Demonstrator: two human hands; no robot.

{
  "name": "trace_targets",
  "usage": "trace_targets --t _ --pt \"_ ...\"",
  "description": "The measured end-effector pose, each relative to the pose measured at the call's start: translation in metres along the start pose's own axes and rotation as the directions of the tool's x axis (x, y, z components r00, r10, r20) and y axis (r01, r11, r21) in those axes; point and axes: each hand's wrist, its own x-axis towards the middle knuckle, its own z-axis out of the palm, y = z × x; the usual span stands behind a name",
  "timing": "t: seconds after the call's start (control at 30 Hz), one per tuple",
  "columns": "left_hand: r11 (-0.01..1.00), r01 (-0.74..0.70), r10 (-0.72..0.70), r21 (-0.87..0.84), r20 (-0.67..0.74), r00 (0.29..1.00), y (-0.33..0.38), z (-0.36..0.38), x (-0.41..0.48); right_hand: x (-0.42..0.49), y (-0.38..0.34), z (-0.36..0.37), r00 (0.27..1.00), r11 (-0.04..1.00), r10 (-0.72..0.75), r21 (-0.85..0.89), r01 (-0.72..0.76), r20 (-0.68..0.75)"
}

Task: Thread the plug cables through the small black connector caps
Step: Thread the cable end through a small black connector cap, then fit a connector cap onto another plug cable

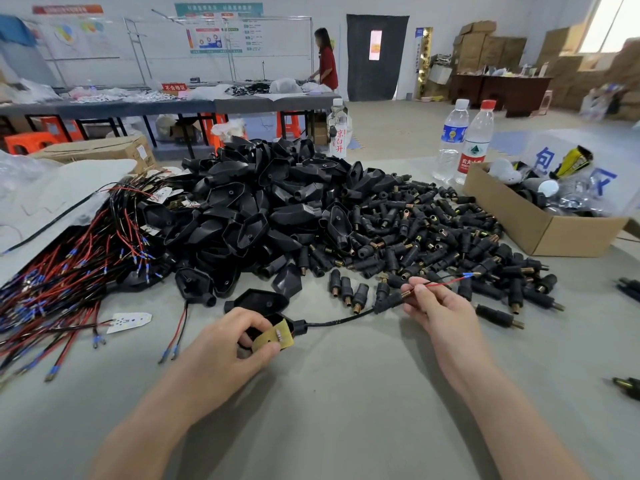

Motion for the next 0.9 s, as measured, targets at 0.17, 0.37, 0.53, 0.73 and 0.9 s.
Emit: trace_targets --t 0.17,0.37,0.53,0.73,0.9 --pt "0.990 0.088 -0.089 -0.108 -0.004 0.996 0.0024 0.0011 0.0025 -0.0020 -0.0035 0.0032 0.997 0.999 -0.052 0.005 0.052 -0.048" --pt "0.968 0.185 -0.190 -0.171 -0.015 0.982 0.0033 0.0013 0.0053 -0.0021 -0.0059 0.0009 0.997 0.994 -0.021 0.103 0.028 -0.076" --pt "0.952 0.253 -0.263 -0.171 -0.033 0.964 0.0033 0.0008 0.0064 -0.0035 -0.0067 0.0021 0.998 0.991 -0.019 0.133 0.026 -0.053" --pt "0.946 0.304 -0.309 -0.110 -0.029 0.951 0.0071 -0.0016 0.0047 -0.0026 -0.0057 0.0018 0.999 0.989 -0.019 0.148 0.026 -0.047" --pt "0.940 0.318 -0.330 -0.123 -0.092 0.940 0.0095 0.0013 0.0050 -0.0018 -0.0030 0.0043 1.000 0.987 -0.015 0.159 0.017 -0.014"
